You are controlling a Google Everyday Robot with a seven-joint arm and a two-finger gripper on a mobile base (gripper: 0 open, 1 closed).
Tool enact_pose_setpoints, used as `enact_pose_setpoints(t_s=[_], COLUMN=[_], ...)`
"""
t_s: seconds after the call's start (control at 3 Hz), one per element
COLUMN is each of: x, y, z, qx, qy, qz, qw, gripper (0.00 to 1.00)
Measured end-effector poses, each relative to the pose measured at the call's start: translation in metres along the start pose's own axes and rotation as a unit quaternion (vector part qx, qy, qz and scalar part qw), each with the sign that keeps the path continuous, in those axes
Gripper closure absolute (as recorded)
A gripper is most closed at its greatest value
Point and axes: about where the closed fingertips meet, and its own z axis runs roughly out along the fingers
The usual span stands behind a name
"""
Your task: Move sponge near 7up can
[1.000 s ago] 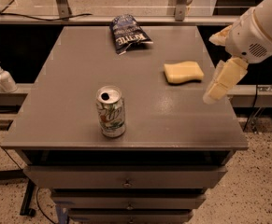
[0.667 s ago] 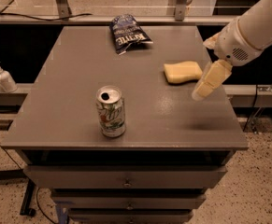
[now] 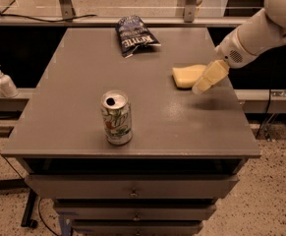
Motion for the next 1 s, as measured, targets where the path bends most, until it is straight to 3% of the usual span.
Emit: enact_pose_setpoints(t_s=[0.33,1.0], x=[0.001,0.013], y=[-0.019,-0.014], z=[0.016,0.027], qx=[0.005,-0.007], qy=[0.002,0.013], qz=[0.027,0.057], qw=[0.9996,0.9982], gripper=[0.18,0.64])
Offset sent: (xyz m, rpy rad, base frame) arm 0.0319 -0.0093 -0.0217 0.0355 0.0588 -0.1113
